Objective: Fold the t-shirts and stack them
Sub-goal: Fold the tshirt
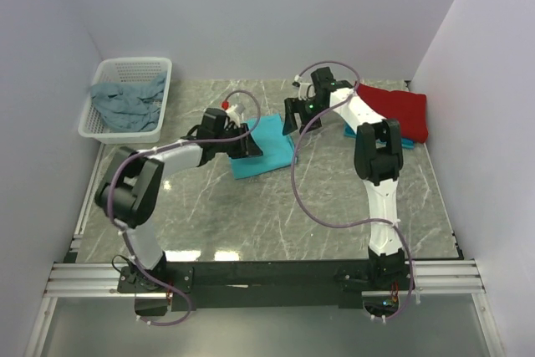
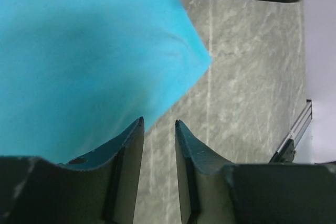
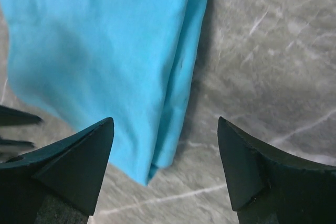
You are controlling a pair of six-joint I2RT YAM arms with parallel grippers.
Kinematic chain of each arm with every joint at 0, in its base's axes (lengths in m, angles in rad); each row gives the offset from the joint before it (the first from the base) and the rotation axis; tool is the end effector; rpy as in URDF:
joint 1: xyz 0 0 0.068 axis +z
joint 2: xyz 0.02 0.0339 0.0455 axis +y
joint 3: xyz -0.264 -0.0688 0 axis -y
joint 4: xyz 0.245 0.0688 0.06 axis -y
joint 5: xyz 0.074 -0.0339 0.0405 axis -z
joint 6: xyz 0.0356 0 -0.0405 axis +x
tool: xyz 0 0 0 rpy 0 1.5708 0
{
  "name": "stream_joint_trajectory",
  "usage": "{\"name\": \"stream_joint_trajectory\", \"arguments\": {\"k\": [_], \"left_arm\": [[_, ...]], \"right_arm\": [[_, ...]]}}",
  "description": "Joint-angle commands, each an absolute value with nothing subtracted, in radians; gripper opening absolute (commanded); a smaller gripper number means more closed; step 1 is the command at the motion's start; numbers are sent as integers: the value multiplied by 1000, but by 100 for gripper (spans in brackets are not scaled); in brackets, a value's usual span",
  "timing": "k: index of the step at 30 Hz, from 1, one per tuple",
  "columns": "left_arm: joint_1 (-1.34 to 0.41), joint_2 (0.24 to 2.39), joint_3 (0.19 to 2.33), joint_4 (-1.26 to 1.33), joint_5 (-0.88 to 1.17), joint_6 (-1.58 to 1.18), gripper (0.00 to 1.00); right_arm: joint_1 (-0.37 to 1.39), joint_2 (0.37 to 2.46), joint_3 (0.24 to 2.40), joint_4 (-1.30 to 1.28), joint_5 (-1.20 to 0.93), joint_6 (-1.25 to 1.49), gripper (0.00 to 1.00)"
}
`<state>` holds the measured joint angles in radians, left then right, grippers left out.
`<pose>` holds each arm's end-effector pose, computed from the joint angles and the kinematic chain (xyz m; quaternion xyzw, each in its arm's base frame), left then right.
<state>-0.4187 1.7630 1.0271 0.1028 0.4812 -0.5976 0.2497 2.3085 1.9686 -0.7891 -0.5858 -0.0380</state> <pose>0.3381 -0.1685 0.1902 0.0298 0.8725 -0.3992 0.2800 0.4727 0.1409 0.1900 -0.1965 0.9154 0.3023 0.1788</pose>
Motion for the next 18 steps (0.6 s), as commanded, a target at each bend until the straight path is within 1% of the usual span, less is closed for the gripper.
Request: {"name": "stream_joint_trajectory", "arguments": {"k": [1,6,10,12,16,17,18], "left_arm": [[-426,1856,1091,150,502,-623,35],[-426,1933,1089,141,486,-615,33],[-426,1956,1060,159,480,-614,32],[-426,1959,1043,166,482,-608,32],[-426,1967,1042,161,485,-598,32],[-426,1968,1040,163,488,-598,32],[-426,1968,1040,167,488,-598,32]], "right_arm": [[291,2356,2039,-715,-450,60,86],[327,2440,2144,-719,-376,110,86],[356,2474,2160,-726,-387,130,86],[374,2482,2148,-729,-406,133,84],[397,2491,2109,-721,-451,164,76],[399,2493,2106,-726,-460,169,71],[402,2496,2105,-730,-475,176,69]]}}
